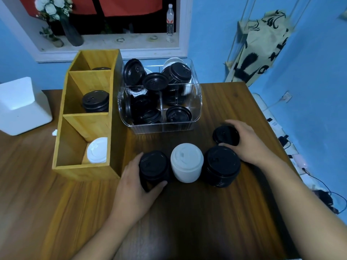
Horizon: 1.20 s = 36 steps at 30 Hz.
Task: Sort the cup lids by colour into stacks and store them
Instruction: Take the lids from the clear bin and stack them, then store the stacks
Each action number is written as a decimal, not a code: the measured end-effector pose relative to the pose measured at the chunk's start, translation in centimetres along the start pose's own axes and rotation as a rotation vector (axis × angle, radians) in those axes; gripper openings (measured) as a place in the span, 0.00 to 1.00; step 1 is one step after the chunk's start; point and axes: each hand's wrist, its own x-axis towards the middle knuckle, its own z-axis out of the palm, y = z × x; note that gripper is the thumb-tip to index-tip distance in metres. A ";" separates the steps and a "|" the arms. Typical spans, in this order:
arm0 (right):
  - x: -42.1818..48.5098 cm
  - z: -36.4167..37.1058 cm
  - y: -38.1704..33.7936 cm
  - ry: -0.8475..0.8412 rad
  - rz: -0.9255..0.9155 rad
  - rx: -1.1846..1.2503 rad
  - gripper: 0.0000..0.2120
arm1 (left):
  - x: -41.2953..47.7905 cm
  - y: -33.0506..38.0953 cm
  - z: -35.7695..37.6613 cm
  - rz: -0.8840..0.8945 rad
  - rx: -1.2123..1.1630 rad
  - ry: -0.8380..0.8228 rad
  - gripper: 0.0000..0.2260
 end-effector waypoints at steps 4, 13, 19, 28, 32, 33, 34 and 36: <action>-0.4 0.3 -0.1 0.073 -0.009 -0.065 0.36 | 0.0 0.1 0.0 0.005 0.000 -0.002 0.43; -8.1 -3.5 -3.8 0.094 -0.203 0.171 0.28 | 0.0 0.1 0.0 0.001 0.018 -0.007 0.44; -9.4 -0.4 -4.2 0.028 -0.279 0.015 0.30 | 0.0 0.0 0.1 -0.006 0.025 -0.008 0.44; -10.6 3.2 -4.3 0.130 -0.314 -0.138 0.27 | -0.1 0.4 -0.1 -0.029 0.026 0.002 0.46; -10.9 4.3 -3.7 0.184 -0.305 -0.134 0.26 | -0.2 0.5 -0.1 -0.034 0.046 -0.001 0.46; -11.0 4.4 -3.6 0.187 -0.305 -0.148 0.25 | -0.2 0.5 -0.1 -0.036 0.049 0.001 0.46; -11.0 4.4 -3.5 0.184 -0.308 -0.164 0.25 | -0.2 0.5 -0.1 -0.038 0.048 0.004 0.46; -11.0 4.0 -3.5 0.152 -0.309 -0.202 0.26 | -0.2 0.5 -0.1 -0.043 0.050 0.008 0.47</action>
